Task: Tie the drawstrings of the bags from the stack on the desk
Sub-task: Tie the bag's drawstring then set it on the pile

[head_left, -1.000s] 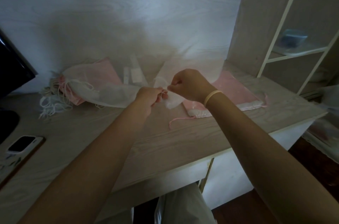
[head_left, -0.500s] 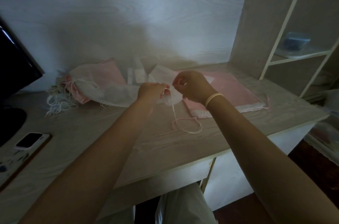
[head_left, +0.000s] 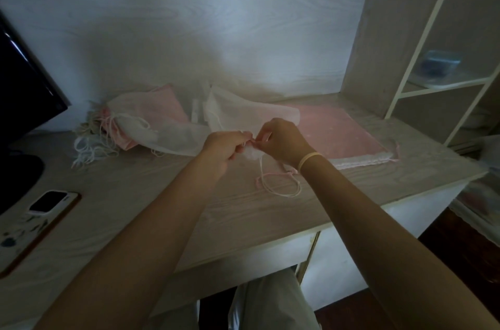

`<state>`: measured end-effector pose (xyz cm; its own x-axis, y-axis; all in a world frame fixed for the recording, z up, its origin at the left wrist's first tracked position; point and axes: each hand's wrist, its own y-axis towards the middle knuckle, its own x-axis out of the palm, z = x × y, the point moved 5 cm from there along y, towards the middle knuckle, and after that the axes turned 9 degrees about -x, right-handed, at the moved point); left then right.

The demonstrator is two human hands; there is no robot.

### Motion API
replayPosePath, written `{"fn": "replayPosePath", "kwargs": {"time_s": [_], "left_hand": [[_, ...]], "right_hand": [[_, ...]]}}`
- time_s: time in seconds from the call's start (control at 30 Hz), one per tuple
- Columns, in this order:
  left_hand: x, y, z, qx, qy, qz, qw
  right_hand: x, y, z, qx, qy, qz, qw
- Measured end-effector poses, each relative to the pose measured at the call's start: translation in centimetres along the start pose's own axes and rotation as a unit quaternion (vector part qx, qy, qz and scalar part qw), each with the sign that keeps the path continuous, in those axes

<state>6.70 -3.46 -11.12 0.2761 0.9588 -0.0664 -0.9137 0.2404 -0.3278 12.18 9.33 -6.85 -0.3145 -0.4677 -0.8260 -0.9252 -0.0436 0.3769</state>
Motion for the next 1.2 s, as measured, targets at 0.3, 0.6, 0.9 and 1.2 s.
{"fn": "replayPosePath", "kwargs": {"time_s": [0.3,0.6,0.9,1.2], "left_hand": [[0.0,-0.7,1.1,0.080,0.139,-0.017,0.987],[0.1,-0.6,1.3,0.213,0.258,0.077,0.939],[0.1,-0.9,1.2,0.303,0.380,0.161,0.859],[0.5,-0.8,2.5,0.418,0.483,0.173,0.750]], "right_hand": [[-0.9,0.7,-0.1,0.004,-0.017,-0.077,0.997],[1.8,2.7,1.6,0.065,0.094,-0.029,0.993],[3.5,2.1,2.9,0.097,0.207,-0.060,0.972],[4.0,2.2,2.9,0.090,0.251,-0.054,0.962]]}}
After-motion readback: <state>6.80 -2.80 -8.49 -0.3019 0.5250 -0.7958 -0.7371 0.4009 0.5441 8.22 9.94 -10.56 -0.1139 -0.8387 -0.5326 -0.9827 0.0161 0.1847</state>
